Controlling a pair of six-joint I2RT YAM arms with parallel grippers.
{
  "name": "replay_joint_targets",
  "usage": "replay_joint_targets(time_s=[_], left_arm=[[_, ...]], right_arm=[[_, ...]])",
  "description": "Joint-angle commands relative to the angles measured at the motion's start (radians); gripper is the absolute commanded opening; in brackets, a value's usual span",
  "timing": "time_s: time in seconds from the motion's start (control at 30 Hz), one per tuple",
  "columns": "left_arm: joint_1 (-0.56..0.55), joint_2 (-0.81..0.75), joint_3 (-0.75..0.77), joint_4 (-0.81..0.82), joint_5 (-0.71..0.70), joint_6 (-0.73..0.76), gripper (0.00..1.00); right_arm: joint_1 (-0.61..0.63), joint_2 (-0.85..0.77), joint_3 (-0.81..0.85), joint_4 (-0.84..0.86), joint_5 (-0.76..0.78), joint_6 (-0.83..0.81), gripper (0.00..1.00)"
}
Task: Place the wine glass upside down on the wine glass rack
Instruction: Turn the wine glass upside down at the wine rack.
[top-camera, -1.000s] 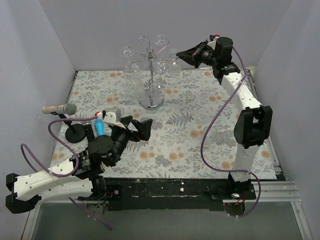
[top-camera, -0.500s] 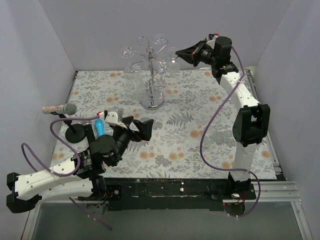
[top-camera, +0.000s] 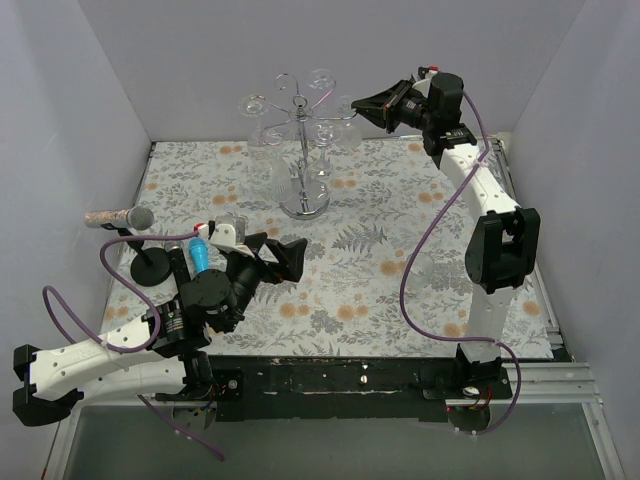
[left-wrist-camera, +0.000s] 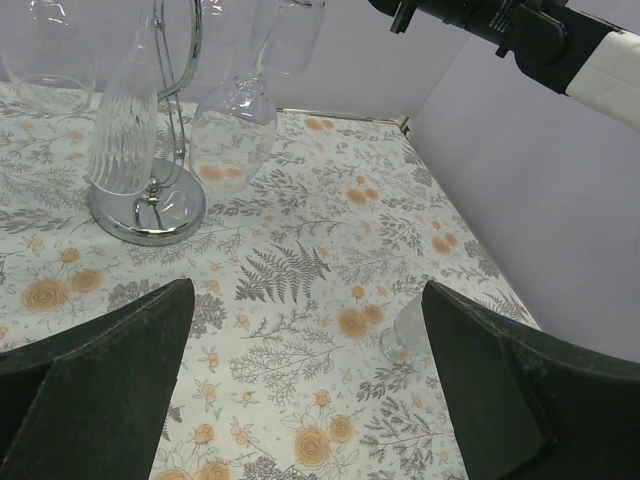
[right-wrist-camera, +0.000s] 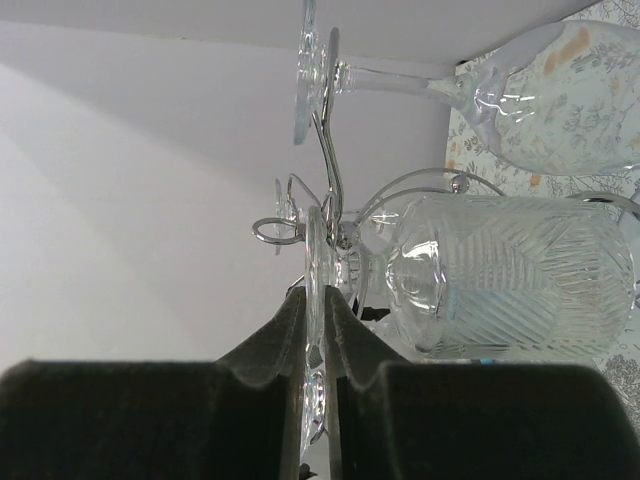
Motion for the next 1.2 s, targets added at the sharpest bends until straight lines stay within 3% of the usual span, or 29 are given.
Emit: replay_joint_targets(time_s=[0.0, 0.53, 0.67, 1.17], left_arm=[[0.005, -0.011, 0.027, -0.019, -0.002, -0.009, 0.98], [0.003, -0.012, 0.027, -0.019, 0.001, -0.014, 0.98], [0.003, -0.012, 0.028, -0.019, 0.0, -0.011, 0.98], [0.003, -0.023, 0.023, -0.008, 0.009, -0.005, 0.98]], right_arm=[[0.003, 0.001, 0.046, 0.091, 0.047, -0.007, 0.17], [0.003, -0.002, 0.038, 0.097, 0.047, -0.016, 0.28], [0.003, -0.002, 0.044, 0.089, 0.055, -0.042, 0.35], [-0.02, -0.048, 0.067, -0.014, 0.127, -0.199, 0.45]])
